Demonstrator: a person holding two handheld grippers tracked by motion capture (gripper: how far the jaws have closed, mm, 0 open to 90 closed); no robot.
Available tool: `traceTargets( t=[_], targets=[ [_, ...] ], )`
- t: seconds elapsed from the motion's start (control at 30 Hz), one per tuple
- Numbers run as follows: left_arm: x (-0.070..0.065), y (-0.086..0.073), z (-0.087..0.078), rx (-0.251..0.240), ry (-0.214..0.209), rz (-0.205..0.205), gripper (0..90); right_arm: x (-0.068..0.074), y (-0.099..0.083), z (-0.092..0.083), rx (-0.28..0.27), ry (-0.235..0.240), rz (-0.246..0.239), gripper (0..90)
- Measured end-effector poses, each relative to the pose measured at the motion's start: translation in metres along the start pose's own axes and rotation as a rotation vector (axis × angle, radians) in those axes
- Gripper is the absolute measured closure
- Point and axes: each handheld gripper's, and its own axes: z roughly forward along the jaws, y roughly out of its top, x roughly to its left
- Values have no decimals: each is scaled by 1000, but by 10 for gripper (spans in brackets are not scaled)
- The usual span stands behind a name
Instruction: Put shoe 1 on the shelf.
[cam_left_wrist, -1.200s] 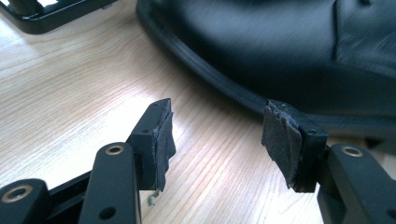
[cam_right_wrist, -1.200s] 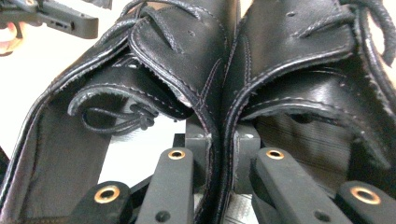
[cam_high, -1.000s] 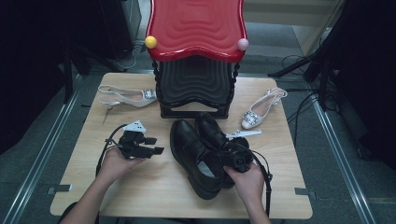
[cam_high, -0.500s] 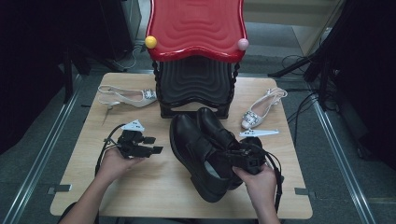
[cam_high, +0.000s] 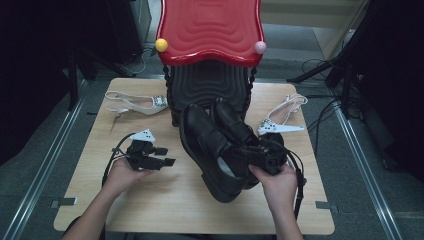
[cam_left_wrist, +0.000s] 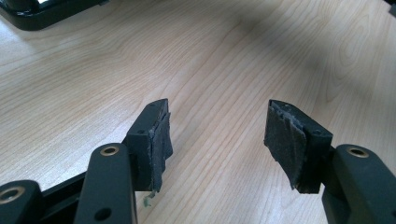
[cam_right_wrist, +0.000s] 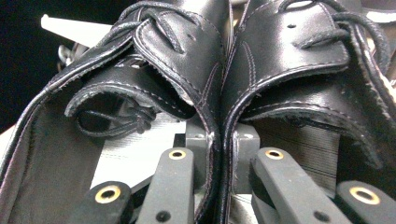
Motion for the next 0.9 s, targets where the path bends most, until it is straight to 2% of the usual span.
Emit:
traceTargets(
  t=[0.13, 0.3, 0.5, 0.67, 0.9],
  targets=[
    [-1, 3, 4, 9, -10, 14, 407, -4, 19, 7, -30, -14, 4, 828],
    [-4, 3, 4, 8, -5, 25, 407, -6, 41, 16, -80, -63, 9, 827],
    [-3, 2, 1, -3, -11, 27, 414, -11, 63, 38, -143, -86, 27, 827],
    [-3, 1, 0, -6, -9, 31, 415, -6, 79, 59, -166, -191, -19, 827],
    [-3, 1, -1, -17, -13, 37, 424, -4, 95, 84, -205, -257, 9, 827]
  ],
)
